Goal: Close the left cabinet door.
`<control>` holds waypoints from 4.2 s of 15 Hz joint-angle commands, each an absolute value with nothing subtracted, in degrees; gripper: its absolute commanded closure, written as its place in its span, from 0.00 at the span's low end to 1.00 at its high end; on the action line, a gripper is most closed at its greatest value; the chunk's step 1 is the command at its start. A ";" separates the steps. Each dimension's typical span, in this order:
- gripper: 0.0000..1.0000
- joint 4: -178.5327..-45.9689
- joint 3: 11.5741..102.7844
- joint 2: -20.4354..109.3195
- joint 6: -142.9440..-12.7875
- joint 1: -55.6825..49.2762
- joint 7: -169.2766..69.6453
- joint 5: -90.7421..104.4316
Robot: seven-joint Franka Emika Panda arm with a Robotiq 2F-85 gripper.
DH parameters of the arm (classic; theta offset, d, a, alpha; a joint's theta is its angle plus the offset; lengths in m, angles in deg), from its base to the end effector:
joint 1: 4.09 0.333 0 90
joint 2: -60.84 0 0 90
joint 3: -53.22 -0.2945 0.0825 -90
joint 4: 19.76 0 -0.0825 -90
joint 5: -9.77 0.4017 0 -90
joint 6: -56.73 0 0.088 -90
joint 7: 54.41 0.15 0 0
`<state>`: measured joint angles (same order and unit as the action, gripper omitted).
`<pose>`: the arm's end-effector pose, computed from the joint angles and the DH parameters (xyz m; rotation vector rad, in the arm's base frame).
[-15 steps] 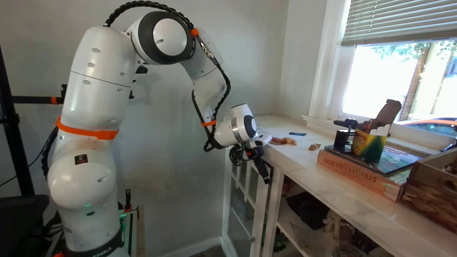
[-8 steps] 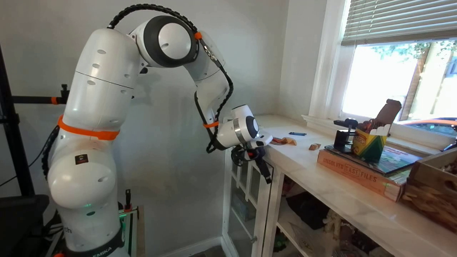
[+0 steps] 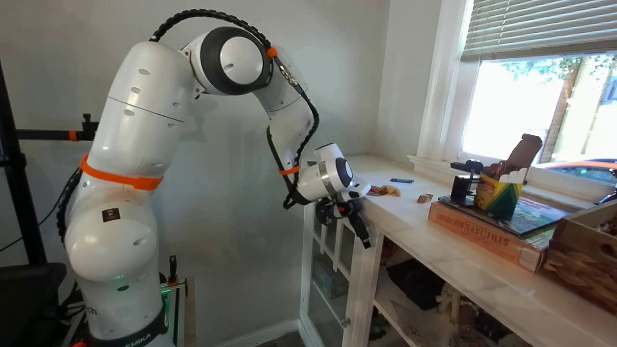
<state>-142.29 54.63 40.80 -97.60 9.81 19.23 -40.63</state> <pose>0.5842 0.1403 0.1804 2.8297 -0.4247 0.6534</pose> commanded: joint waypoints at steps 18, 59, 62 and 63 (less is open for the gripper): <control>0.00 -139.95 57.69 38.69 -98.08 12.23 25.52 -45.72; 0.00 -149.90 42.70 66.16 -71.29 6.61 -36.41 12.66; 0.00 -149.40 42.63 66.05 -70.97 6.54 -35.80 11.81; 0.00 -149.39 42.59 65.96 -71.41 6.43 -35.06 10.97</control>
